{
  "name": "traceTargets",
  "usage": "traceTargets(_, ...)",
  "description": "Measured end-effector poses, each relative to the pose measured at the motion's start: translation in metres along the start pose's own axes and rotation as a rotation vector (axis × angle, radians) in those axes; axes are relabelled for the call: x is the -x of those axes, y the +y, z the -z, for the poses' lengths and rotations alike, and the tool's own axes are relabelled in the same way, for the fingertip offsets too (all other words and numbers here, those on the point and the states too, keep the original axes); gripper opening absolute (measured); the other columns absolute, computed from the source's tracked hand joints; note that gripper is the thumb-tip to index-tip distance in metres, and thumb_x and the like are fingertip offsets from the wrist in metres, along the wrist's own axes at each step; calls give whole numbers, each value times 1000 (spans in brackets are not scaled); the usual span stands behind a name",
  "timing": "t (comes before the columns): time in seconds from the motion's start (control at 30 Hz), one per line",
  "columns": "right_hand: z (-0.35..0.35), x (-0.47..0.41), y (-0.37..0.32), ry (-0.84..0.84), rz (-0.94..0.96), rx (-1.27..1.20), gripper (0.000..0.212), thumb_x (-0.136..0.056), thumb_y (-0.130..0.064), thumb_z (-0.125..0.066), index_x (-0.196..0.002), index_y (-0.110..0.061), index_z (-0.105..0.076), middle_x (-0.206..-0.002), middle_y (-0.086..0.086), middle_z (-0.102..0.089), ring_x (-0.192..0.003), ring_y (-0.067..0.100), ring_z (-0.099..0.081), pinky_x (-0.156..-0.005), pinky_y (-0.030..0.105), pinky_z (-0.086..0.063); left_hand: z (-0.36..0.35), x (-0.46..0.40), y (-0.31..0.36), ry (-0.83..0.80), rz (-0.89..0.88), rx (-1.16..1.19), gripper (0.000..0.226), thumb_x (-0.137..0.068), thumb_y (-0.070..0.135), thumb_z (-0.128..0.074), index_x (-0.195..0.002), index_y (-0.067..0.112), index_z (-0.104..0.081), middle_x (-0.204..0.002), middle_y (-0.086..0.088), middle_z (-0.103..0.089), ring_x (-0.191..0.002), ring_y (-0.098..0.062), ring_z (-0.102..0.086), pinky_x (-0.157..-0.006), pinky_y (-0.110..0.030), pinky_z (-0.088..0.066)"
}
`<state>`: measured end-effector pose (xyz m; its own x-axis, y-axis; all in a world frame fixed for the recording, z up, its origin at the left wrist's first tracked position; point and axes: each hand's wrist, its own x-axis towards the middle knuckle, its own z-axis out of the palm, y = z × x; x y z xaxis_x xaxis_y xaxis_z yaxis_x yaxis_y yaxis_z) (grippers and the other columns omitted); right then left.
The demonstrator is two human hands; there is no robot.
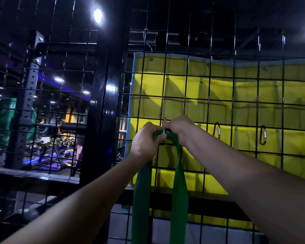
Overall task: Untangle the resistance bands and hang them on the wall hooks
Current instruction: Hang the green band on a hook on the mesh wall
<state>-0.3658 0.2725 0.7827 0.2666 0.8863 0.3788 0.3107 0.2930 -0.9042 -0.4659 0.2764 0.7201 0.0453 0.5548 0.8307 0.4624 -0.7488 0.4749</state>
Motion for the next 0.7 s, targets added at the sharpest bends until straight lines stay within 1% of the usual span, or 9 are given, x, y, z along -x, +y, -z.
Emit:
traceTargets(0.1,2,-2,-1,-10,-22,-5,23,-85,-11,-65,-69,-6,-50,-70,9,-52,-74,23,-54,-52,28,-38,5,-3,3,-46,6,-17,26,-89,22,-61,-109,7,-66,-103,-5,-56,-93,-18,-53,-80,-29,-41)
traceTargets(0.17,0,-6,0,-28,-28,-11,14,-84,-13,-66,-84,-2,-58,-87,16,-62,-86,27,-57,-62,32,-46,10,-3,6,-70,-8,-34,26,-88,21,-61,-109,7,-67,-97,-3,-55,-93,-21,-55,-81,-33,-43)
traceTargets(0.23,-2,-7,3,-32,-44,-24,26,-83,-16,-68,-101,2,-62,-107,21,-65,-98,32,-62,-83,40,-52,12,-2,7,-80,-24,-73,24,-88,21,-61,-107,8,-68,-92,-2,-55,-91,-24,-57,-81,-38,-46)
traceTargets(0.27,-2,-7,5,-31,-47,-24,32,-82,-18,-69,-105,3,-63,-110,21,-65,-102,34,-62,-90,44,-52,13,-1,6,-77,-28,-85,22,-88,21,-61,-105,9,-69,-90,-1,-55,-90,-24,-57,-80,-39,-47)
traceTargets(0.37,2,-4,11,-27,-19,-1,37,-80,-25,-71,-105,1,-66,-108,19,-67,-101,34,-64,-93,47,-51,12,1,3,-50,-30,-83,19,-88,22,-62,-102,13,-71,-86,0,-57,-85,-21,-57,-76,-37,-47)
traceTargets(0.43,6,5,14,-39,56,7,27,-84,-21,-68,-101,-1,-69,-106,18,-69,-97,30,-64,-93,43,-52,9,4,-1,8,-22,-62,21,-87,22,-63,-106,15,-69,-93,2,-59,-88,-18,-57,-76,-33,-46)
traceTargets(0.53,15,33,30,-59,264,49,18,-88,-15,-61,-102,-7,-71,-104,11,-69,-93,20,-60,-83,30,-46,5,14,-10,51,-20,-21,32,-86,17,-65,-118,15,-62,-114,0,-58,-102,-17,-57,-88,-35,-50)
traceTargets(0.6,18,52,51,-79,378,152,27,-86,-15,-63,-114,-13,-66,-107,4,-65,-101,16,-57,-83,23,-39,2,26,-14,29,-24,-7,45,-85,14,-64,-129,19,-52,-126,1,-50,-109,-15,-53,-93,-38,-51)
traceTargets(0.7,18,66,84,23,436,248,51,-83,-12,-67,-131,-15,-52,-122,0,-53,-112,9,-48,-89,14,-32,0,46,-18,13,19,-47,65,-84,11,-65,-140,23,-35,-139,0,-38,-119,-17,-48,-93,-28,-48)
